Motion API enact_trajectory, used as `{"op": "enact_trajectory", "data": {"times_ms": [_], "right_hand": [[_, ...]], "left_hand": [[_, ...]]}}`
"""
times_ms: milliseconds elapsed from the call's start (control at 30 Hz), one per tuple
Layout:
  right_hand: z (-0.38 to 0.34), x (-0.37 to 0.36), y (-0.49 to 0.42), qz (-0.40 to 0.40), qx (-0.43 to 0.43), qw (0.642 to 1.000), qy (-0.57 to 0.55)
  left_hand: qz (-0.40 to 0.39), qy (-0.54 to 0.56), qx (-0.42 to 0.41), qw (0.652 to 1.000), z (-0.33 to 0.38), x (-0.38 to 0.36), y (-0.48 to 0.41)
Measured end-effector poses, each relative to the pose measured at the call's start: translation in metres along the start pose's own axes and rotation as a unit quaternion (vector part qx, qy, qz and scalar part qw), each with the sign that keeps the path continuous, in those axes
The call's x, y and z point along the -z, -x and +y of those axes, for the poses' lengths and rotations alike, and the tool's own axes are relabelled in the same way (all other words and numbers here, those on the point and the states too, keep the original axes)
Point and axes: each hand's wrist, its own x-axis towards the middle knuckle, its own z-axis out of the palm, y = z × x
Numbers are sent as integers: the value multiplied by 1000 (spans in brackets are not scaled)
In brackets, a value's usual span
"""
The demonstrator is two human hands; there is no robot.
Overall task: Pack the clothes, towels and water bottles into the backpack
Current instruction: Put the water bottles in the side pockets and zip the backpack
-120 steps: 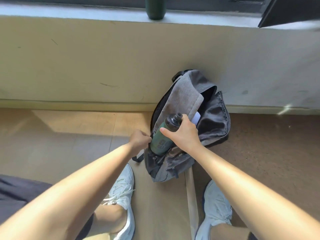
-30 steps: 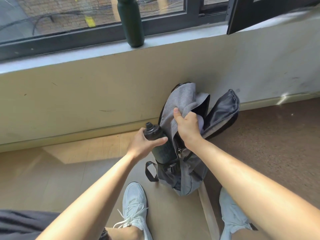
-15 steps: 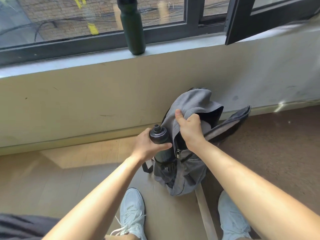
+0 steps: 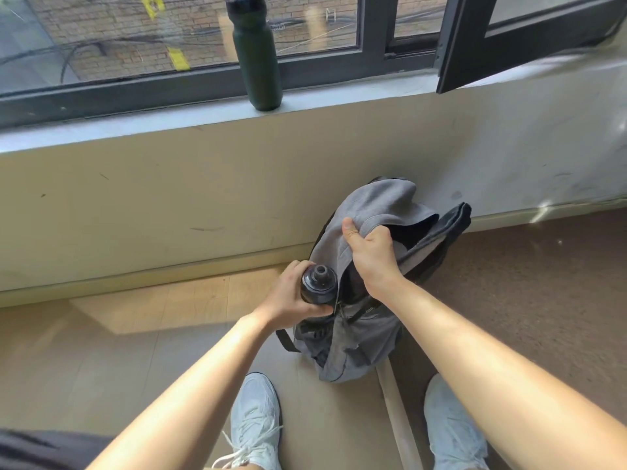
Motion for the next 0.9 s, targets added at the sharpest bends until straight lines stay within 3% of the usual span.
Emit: {"op": "enact_trajectory", "data": {"times_ms": [100,200,400,667,767,900], "right_hand": [[1,-2,3,-9,13,1000,-6],[0,-5,2,-13,13,1000,-9],[2,-3,2,-5,4,1000,6],[-4,2,-4,12,10,1000,8],[-2,-1,-1,10,8,1000,13],[-3,-3,1,26,4,1000,11]], "left_hand": [[39,-76,26,996,0,13,-1],[53,-42,79,995,-1,12,-1],[-11,-85,14,996,-5,1,5],[40,11,-9,999,10,9,4],[25,-68,-3,997,19,12,-5],[89,-165,45,981,22,7,-12]]}}
